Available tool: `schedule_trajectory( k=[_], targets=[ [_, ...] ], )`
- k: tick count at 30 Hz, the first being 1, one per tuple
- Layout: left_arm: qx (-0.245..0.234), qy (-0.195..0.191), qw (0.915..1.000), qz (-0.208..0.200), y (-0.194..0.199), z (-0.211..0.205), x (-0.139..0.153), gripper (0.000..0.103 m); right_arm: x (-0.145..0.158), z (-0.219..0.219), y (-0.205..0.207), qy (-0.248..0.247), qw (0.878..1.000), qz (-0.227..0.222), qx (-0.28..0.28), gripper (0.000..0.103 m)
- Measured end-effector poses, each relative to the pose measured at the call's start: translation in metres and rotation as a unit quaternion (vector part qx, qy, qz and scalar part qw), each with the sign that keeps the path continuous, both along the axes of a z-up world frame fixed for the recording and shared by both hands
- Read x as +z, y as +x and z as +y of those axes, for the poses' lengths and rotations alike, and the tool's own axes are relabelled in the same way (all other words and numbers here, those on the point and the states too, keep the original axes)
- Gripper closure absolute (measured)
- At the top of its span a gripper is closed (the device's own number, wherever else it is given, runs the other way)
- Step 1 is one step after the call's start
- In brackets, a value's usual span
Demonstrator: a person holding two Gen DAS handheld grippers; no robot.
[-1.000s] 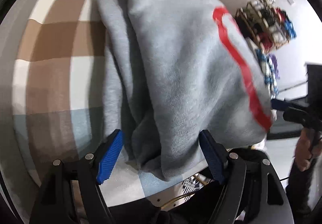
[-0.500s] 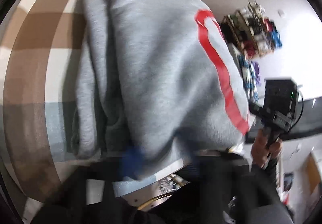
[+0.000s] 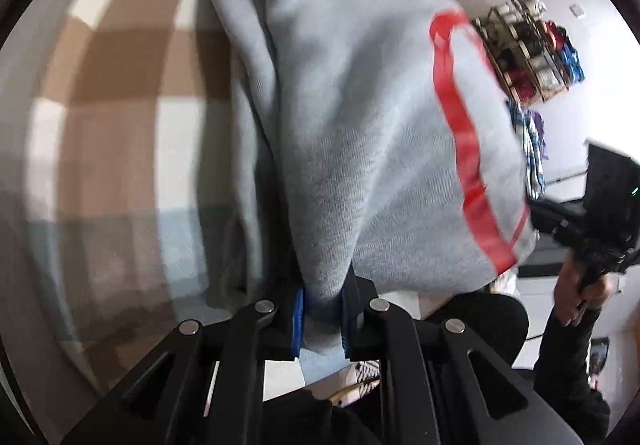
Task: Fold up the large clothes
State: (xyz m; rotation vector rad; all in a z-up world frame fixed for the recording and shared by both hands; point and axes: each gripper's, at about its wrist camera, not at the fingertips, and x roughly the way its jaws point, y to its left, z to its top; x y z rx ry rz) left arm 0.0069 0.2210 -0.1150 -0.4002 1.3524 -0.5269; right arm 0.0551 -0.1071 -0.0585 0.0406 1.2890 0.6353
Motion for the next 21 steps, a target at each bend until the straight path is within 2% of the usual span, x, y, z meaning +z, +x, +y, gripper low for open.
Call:
schedule_trajectory(
  k=[4,6,7,8,10,12,14,15,18,21],
  targets=[
    [0.001,-0.013,0.9999,0.005,0.000,-0.003,-0.001,0.085,0.004,0.007,0.004,-0.033,0.999,0.004,0.010,0.066],
    [0.013,-0.008,0.9998,0.014,0.002,0.011,0.006,0.069,0.004,0.007,0.004,-0.034,0.999,0.006,0.009,0.066],
    [0.021,-0.001,0.9995,0.025,0.007,0.015,0.011,0.051,0.004,0.006,0.004,-0.034,0.999,0.006,0.007,0.066],
    [0.023,-0.016,0.9991,0.033,0.011,0.017,0.016,0.041,0.003,0.005,0.005,-0.031,0.999,0.007,0.004,0.066],
    [0.015,-0.034,0.9990,0.023,0.015,0.020,0.028,0.041,0.002,0.004,0.005,-0.025,1.000,0.009,0.002,0.066],
    [0.021,-0.042,0.9987,-0.019,0.026,0.020,0.051,0.039,0.001,0.003,0.005,-0.020,1.000,0.009,-0.001,0.066],
    [0.042,-0.028,0.9975,-0.049,0.043,0.019,0.057,0.023,0.001,0.003,0.005,-0.017,1.000,0.010,-0.002,0.066],
    [0.048,-0.011,0.9970,-0.060,0.056,0.016,0.055,0.023,0.001,0.003,0.005,-0.017,1.000,0.010,-0.002,0.066],
    [0.061,0.023,0.9970,-0.043,0.088,0.005,0.036,0.023,0.002,0.002,0.005,-0.016,1.000,0.011,-0.003,0.066],
    [0.078,0.021,0.9967,-0.006,0.115,-0.004,0.007,0.023,0.001,0.000,0.004,-0.013,1.000,0.013,-0.005,0.066]
  ],
)
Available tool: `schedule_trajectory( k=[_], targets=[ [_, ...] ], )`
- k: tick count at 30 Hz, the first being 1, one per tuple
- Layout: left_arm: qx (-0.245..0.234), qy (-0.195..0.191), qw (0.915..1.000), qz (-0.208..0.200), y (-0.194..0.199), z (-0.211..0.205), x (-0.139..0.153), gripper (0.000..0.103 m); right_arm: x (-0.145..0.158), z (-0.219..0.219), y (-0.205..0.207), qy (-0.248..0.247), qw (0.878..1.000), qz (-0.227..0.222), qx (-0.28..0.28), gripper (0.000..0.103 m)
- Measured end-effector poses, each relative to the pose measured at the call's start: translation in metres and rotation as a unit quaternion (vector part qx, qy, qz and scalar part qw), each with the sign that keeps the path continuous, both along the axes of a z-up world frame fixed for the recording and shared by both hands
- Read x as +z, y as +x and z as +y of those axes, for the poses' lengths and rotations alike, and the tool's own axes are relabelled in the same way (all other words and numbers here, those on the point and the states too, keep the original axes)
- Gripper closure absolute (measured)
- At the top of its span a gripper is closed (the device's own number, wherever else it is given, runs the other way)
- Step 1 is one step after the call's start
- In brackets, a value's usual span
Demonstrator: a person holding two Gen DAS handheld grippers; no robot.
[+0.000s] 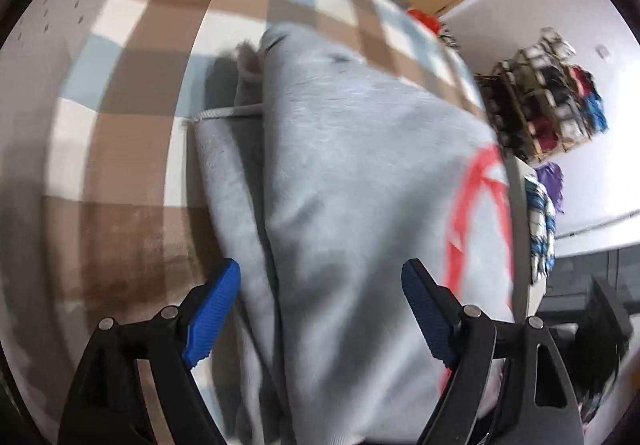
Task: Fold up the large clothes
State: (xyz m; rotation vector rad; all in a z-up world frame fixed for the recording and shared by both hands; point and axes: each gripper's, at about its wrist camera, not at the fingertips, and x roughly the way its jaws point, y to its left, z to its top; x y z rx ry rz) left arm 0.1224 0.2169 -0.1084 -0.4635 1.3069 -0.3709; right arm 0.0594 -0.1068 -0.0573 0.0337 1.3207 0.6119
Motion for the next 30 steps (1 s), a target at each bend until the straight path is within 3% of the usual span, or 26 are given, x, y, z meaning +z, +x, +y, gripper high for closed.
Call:
schedule_trajectory(
  k=[3,4,5,10,14,20,23,27,30],
  targets=[
    [0.016,-0.003,0.9999,-0.003,0.007,-0.006,-0.010,0.031,0.000,-0.002,0.000,0.005,1.000,0.001,-0.001,0.066],
    [0.020,-0.001,0.9997,-0.012,0.007,-0.006,-0.010,0.048,0.000,-0.002,0.000,0.007,1.000,0.001,-0.001,0.066],
    [0.022,-0.006,0.9996,-0.017,0.008,-0.002,-0.009,0.072,0.000,-0.002,0.001,0.008,1.000,0.003,-0.001,0.066],
    [0.005,-0.007,0.9996,-0.028,0.004,-0.005,-0.004,0.094,-0.001,-0.004,0.002,0.013,1.000,0.007,0.001,0.066],
    [-0.014,0.004,0.9992,-0.037,0.015,-0.007,0.001,0.096,-0.001,-0.005,0.003,0.011,1.000,0.005,0.000,0.066],
    [0.001,-0.003,0.9997,-0.026,0.021,0.008,0.000,0.099,-0.002,-0.006,0.001,0.017,1.000,0.009,-0.007,0.066],
    [-0.002,0.027,0.9982,-0.054,0.017,0.010,0.018,0.099,-0.001,-0.002,0.001,0.006,1.000,0.007,-0.001,0.066],
    [-0.002,0.053,0.9966,-0.062,0.021,0.017,0.038,0.099,0.004,0.011,0.005,-0.026,0.999,0.011,0.019,0.066],
    [0.000,0.112,0.9913,-0.069,0.024,0.016,0.032,0.103,0.006,0.026,0.008,-0.059,0.998,0.012,0.037,0.066]
  ],
)
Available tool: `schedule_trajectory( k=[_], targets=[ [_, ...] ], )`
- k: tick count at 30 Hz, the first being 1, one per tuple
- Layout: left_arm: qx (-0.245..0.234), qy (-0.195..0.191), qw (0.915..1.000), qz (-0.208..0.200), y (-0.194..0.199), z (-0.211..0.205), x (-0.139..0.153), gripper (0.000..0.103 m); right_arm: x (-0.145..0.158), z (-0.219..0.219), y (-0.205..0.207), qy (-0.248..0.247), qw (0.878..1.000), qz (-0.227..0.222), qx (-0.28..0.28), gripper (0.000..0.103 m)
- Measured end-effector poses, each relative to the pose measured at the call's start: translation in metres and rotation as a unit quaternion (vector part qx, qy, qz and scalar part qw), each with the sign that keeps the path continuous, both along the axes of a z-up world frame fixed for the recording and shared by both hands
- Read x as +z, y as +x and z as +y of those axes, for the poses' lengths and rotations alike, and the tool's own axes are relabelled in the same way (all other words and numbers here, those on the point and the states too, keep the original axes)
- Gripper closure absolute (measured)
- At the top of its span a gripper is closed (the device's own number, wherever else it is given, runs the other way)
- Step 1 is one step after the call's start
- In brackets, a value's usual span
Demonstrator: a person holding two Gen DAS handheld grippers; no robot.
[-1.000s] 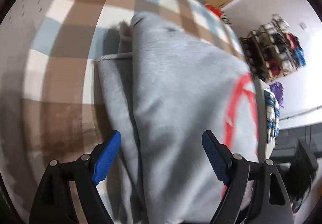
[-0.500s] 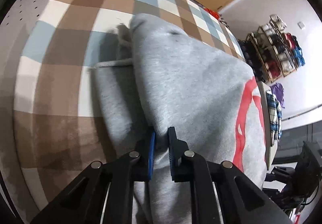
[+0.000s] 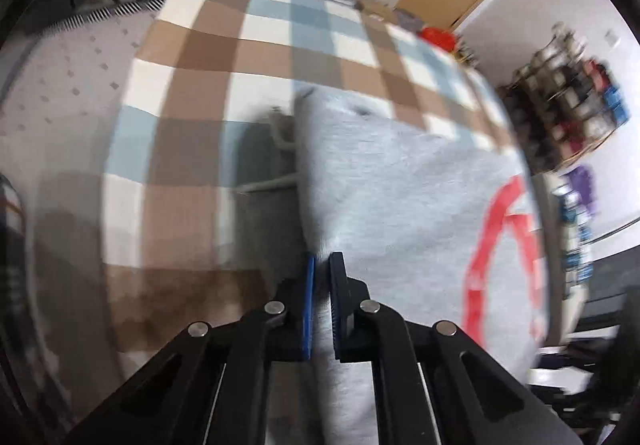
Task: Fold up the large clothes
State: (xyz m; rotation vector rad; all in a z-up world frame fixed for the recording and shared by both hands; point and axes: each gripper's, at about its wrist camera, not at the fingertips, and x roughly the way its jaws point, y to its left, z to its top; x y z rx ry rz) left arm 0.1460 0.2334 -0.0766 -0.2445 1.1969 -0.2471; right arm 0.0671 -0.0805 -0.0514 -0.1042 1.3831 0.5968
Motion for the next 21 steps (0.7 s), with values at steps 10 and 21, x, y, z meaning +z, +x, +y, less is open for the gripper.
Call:
schedule_trajectory(
  k=[10,21],
  targets=[
    [0.039,-0.086,0.9947,0.042,-0.016,0.027,-0.029,0.103,-0.001,0.010,0.003,-0.034,0.999,0.010,0.017,0.065],
    [0.026,-0.162,0.9856,0.038,-0.045,0.035,-0.027,0.021,-0.011,-0.102,0.023,0.245,0.960,-0.030,-0.136,0.017]
  ],
)
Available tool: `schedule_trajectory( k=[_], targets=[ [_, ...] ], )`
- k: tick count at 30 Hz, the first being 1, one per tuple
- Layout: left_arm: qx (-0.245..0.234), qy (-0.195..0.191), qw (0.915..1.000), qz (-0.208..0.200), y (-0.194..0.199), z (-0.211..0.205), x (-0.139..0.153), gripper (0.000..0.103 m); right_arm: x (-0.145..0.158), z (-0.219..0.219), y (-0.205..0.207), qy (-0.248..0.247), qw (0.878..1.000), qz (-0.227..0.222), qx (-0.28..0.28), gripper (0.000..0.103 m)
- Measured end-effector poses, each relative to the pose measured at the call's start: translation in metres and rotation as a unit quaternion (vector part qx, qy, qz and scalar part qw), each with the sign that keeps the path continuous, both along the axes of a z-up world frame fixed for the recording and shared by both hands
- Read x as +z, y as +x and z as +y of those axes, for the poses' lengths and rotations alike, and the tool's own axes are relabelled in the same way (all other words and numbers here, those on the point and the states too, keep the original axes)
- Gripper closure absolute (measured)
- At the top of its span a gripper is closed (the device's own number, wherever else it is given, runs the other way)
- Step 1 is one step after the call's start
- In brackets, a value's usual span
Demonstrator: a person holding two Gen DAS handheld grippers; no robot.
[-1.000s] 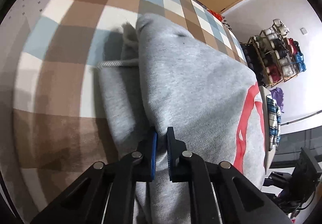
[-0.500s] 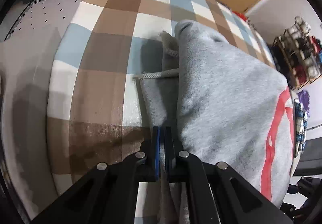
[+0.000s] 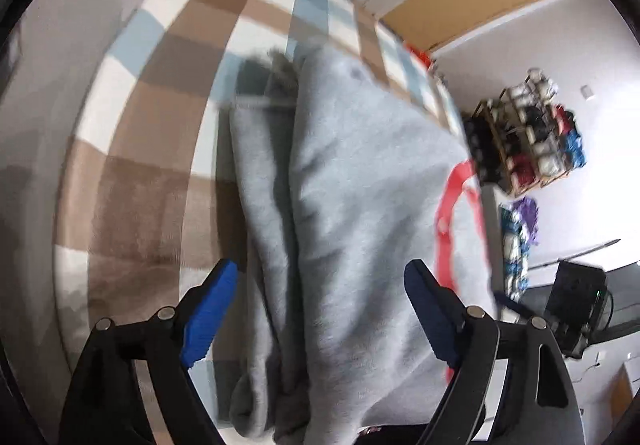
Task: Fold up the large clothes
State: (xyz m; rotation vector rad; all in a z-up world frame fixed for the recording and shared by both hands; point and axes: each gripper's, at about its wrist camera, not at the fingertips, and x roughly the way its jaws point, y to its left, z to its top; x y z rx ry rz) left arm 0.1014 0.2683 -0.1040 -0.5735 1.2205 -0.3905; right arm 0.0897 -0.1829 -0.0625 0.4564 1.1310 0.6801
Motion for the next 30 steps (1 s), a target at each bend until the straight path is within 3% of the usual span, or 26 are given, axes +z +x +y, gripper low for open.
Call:
schedule_trajectory(
  k=[4,6,7,9,11,13,17,19,21,24,26,30],
  targets=[
    [-0.017,-0.011,0.9987,0.046,0.008,-0.008,-0.025,0.021,-0.033,0.001,0.019,-0.005,1.000,0.027,-0.003,0.017],
    [-0.022,-0.022,0.9980,0.056,0.011,-0.010,-0.033,0.021,-0.047,0.004,0.027,0.017,0.999,0.039,0.004,0.016],
    [-0.020,-0.030,0.9979,0.054,0.012,-0.010,-0.033,0.016,-0.052,0.004,0.031,0.035,0.998,0.045,0.005,0.014],
    [-0.016,-0.075,0.9951,0.062,0.016,-0.005,-0.038,0.016,-0.061,0.006,0.033,0.062,0.996,0.059,0.005,0.011],
    [-0.012,-0.113,0.9916,0.063,0.019,-0.001,-0.044,0.009,-0.075,0.011,0.040,0.086,0.993,0.078,0.004,0.004],
    [-0.016,-0.134,0.9886,0.065,0.018,-0.002,-0.047,0.009,-0.086,0.015,0.043,0.113,0.989,0.096,0.007,0.003],
    [-0.045,-0.125,0.9896,0.055,0.016,-0.013,-0.046,0.010,-0.091,0.027,0.047,0.128,0.987,0.094,0.014,0.006],
    [-0.052,-0.108,0.9919,0.043,0.014,-0.022,-0.040,0.011,-0.086,0.028,0.046,0.126,0.988,0.085,0.019,0.018],
    [-0.054,-0.100,0.9927,0.041,0.009,-0.029,-0.039,0.019,-0.083,0.026,0.045,0.122,0.989,0.077,0.024,0.026],
    [-0.058,-0.083,0.9943,0.033,0.005,-0.039,-0.031,0.036,-0.079,0.019,0.043,0.115,0.991,0.067,0.029,0.030],
    [-0.073,-0.062,0.9951,0.025,0.005,-0.051,-0.025,0.055,-0.074,0.010,0.038,0.106,0.992,0.059,0.032,0.031],
    [-0.107,-0.007,0.9940,0.021,-0.010,-0.094,-0.016,0.059,-0.069,-0.017,0.024,0.087,0.994,0.054,0.041,0.032]
  ],
)
